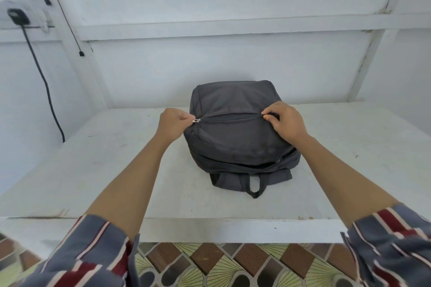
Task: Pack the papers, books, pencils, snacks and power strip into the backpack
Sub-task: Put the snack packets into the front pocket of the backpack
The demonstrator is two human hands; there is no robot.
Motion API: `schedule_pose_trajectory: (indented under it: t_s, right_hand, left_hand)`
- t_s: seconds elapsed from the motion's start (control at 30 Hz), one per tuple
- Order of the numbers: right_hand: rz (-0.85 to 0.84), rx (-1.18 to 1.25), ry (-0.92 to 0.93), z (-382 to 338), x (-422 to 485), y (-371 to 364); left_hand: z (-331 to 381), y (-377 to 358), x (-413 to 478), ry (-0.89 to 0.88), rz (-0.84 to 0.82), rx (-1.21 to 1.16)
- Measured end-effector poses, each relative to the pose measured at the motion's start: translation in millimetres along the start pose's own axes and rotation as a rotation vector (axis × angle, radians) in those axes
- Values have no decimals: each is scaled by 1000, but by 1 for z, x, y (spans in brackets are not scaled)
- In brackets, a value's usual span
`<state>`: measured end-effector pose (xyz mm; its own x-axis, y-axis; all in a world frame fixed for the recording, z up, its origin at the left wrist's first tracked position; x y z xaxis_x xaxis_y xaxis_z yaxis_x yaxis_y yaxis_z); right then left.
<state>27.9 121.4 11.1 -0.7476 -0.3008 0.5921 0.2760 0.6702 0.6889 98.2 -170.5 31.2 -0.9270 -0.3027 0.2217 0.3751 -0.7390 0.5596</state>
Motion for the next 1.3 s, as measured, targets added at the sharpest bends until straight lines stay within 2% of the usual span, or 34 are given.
schedule_pose_trajectory:
  t_s: [0.13, 0.3, 0.4, 0.57, 0.73, 0.87, 1.1, 1.3]
  right_hand:
    - [-62, 156, -76, 3, -2, 10]
    - [148, 222, -304, 15, -2, 38]
    - [126, 190, -442, 36, -8, 46]
    - [-66, 224, -524, 60, -21, 41]
    - [-216, 304, -547, 80, -23, 34]
    - [-303, 405, -543, 87, -20, 30]
    - [-295, 559, -595, 106, -15, 18]
    - [-251, 518, -588, 110, -13, 21]
  left_hand:
    - [-2, -6, 1, 14, -44, -17]
    - [22, -31, 3, -164, 37, 94]
    - [45, -58, 3, -346, -57, 90]
    - [89, -110, -6, -543, -293, 127]
    - [109, -146, 0, -560, -365, 210]
    - [113, -161, 6, -556, -345, 291]
    - [111, -170, 8, -543, -309, 338]
    - [110, -169, 8, -530, -313, 342]
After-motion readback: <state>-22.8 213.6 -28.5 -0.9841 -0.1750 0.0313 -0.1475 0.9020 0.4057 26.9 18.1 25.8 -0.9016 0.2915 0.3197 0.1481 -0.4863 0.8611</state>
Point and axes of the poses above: each hand's wrist, its own x-axis towards the middle knuckle, its own y-axis out of the back of the hand, z = x × y, the point moved 1 cm from there along x, towards the middle knuckle, and after that the axes turned 4 degrees about y, right-handed, at the moved point
